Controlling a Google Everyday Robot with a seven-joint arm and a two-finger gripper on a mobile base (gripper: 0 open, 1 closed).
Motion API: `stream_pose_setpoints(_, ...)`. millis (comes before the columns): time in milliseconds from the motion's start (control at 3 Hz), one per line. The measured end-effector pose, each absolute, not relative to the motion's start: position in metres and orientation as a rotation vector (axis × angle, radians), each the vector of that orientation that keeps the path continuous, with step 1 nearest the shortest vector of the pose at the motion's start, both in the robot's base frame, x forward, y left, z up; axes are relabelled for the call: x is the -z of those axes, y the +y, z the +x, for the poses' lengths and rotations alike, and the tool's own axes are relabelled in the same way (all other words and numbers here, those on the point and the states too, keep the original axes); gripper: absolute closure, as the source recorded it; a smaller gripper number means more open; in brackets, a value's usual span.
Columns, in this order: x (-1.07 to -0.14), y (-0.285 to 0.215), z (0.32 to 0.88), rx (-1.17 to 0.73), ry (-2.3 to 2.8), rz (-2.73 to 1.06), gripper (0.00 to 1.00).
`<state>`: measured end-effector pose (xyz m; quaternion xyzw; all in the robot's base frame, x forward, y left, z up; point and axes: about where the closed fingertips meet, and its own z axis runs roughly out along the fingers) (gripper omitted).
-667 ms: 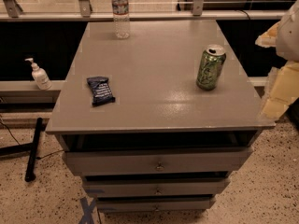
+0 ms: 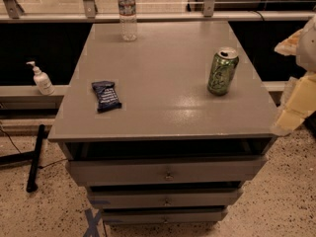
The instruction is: Move green can near water bottle
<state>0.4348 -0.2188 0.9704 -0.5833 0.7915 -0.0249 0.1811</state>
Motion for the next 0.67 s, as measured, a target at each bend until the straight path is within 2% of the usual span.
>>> stream_pose_setpoints(667, -0.924, -0.239, 0.465, 0.070, 2.216, -1.438, 0.00)
